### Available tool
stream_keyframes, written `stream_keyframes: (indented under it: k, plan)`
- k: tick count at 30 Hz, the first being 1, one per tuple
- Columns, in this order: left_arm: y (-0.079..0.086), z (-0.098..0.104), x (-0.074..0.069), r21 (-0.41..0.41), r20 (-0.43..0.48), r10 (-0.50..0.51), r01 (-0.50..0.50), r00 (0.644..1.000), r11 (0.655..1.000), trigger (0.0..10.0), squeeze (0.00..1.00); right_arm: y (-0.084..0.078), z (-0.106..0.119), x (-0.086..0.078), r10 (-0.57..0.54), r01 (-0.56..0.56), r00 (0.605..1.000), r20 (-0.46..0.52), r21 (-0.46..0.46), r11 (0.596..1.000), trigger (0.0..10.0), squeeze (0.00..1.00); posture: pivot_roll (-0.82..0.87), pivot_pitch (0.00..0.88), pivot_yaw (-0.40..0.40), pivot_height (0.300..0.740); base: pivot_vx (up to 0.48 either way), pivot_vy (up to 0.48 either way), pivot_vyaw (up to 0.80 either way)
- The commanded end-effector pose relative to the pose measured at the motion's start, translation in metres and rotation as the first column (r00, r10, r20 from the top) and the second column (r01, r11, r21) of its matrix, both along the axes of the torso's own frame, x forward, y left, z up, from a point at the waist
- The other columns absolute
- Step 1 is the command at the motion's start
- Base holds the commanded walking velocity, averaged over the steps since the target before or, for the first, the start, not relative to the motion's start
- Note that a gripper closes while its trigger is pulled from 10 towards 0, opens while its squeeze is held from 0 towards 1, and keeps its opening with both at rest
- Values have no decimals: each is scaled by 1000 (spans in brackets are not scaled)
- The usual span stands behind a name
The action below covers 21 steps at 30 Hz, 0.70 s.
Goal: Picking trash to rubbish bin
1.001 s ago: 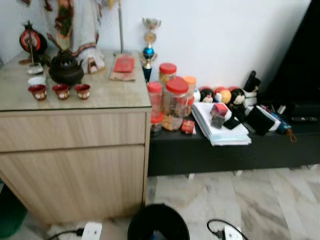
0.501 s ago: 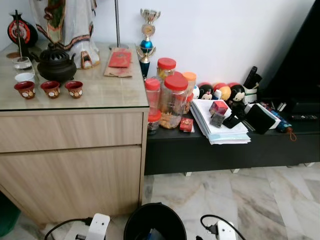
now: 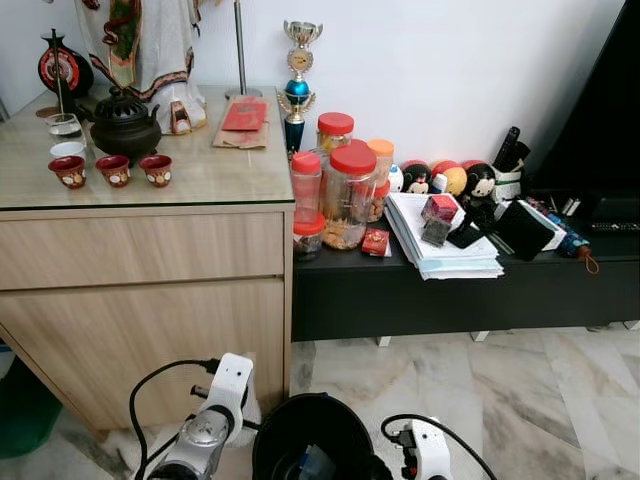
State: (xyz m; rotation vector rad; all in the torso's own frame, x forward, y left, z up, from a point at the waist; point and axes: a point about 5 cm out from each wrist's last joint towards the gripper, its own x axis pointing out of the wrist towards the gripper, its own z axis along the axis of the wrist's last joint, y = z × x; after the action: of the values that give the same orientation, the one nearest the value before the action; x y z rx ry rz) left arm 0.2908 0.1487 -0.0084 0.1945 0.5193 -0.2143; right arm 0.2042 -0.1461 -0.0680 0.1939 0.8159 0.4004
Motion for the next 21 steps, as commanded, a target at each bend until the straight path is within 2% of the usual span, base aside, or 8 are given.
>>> stream_keyframes:
  k: [1,8,13,21]
  plan:
    - [-10,5,5,-28,32,-32,32,999,999,10000,0,5,4,0,90,-91,995,35,31,995,10000,0,36,151,-134,740,0,0,0]
    - [-24,10,7,-64,69,-83,87,994,994,10000,0,2,4,-8,104,-107,993,53,65,992,10000,0,-12,199,-167,740,0,0,0]
    - [-31,14,11,-102,81,-77,85,994,991,10000,0,0,6,-13,137,-143,988,71,82,986,10000,0,-33,219,-181,740,0,0,0]
    - [-45,23,17,-148,103,-108,123,989,981,10000,0,6,15,-11,158,-172,980,119,112,979,10000,0,-55,240,-191,740,0,0,0]
